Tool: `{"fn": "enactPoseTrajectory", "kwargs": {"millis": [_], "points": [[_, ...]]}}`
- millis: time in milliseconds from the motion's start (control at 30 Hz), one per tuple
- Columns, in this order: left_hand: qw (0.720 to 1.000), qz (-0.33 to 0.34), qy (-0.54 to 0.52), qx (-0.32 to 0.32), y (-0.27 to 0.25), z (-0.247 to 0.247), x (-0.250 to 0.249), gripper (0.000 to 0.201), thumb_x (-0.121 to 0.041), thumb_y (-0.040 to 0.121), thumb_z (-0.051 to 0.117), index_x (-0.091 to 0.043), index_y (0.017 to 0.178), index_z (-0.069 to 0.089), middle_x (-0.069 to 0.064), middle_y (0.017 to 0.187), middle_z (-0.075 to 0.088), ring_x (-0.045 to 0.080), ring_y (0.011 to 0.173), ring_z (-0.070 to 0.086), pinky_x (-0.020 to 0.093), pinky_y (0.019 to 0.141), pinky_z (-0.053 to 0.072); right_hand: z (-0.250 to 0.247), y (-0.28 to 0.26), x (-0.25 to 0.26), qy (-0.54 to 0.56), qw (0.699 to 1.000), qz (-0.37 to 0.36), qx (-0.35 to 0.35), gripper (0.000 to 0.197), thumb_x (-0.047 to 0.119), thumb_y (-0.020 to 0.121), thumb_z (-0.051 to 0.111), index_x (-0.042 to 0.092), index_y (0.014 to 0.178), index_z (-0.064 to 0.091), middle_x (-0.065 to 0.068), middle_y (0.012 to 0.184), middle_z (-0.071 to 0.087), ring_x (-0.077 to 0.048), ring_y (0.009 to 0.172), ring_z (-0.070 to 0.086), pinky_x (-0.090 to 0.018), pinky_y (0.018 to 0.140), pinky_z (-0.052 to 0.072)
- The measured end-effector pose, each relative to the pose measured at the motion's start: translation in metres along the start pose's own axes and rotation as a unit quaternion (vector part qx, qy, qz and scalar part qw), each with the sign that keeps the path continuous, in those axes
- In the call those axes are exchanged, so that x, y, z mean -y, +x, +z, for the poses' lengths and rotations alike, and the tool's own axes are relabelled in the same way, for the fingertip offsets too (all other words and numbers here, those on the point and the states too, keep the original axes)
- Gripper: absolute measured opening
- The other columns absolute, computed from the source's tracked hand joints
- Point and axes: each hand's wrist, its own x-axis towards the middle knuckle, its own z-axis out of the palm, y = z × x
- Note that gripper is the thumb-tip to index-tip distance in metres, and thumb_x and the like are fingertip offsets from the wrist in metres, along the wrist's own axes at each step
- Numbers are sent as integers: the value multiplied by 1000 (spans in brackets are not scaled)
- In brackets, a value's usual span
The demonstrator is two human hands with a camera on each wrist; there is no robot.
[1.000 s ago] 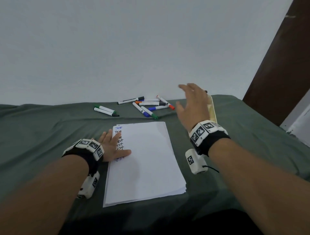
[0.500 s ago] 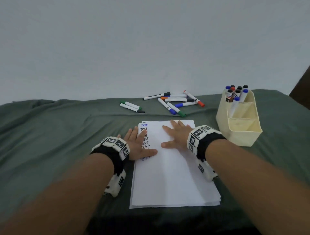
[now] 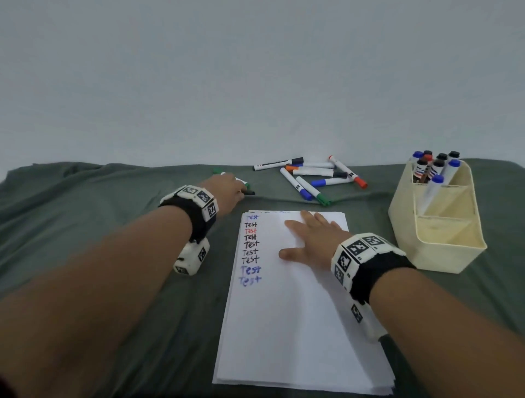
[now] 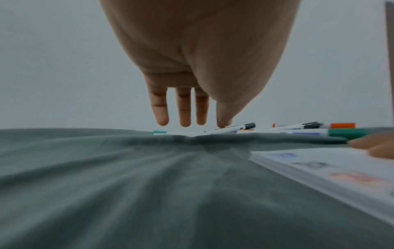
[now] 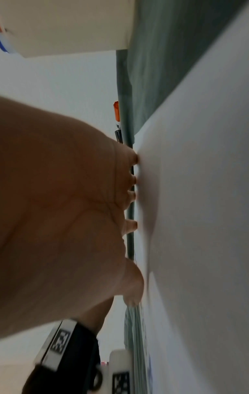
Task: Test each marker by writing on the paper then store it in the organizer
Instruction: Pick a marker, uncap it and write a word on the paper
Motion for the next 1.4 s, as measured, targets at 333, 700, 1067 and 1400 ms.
{"fn": "enactPoseTrajectory", "kwargs": {"millis": [333,700,1067,1400], "points": [[988,77,127,26,32,-10,-8,31,-14,93,53,-25,121,61,4,123,53,27,119,50,43,97,47,-3,1,0,16,1000,8,1,79,75,92,45,44,158,16,3,170,-3,-22,157,-2,-49,123,11],[982,103,5,-157,-23,-32,0,14,-23,92,60,-15,103,63,5,101,59,26,99,54,38,81,47,-13,-6,6,6,999,12,-46,73,67,96,46,31,156,28,-3,167,15,-26,154,14,-50,119,29],[918,129,-293,-233,-117,-40,-49,16,-16,78,77,-21,89,66,-7,80,70,9,73,65,30,73,54,-20,-10,7,-11,969,-79,-234,56,37,99,56,25,150,36,-5,160,30,-30,151,21,-46,116,31],[991,122,-35,-41,-91,-17,-64,29,-44,102,39,-24,112,57,-1,84,55,22,77,54,34,65,37,-21,-10,11,-30,978,-51,-198,22,46,103,47,29,89,43,7,80,49,-23,80,55,-33,63,37]]}}
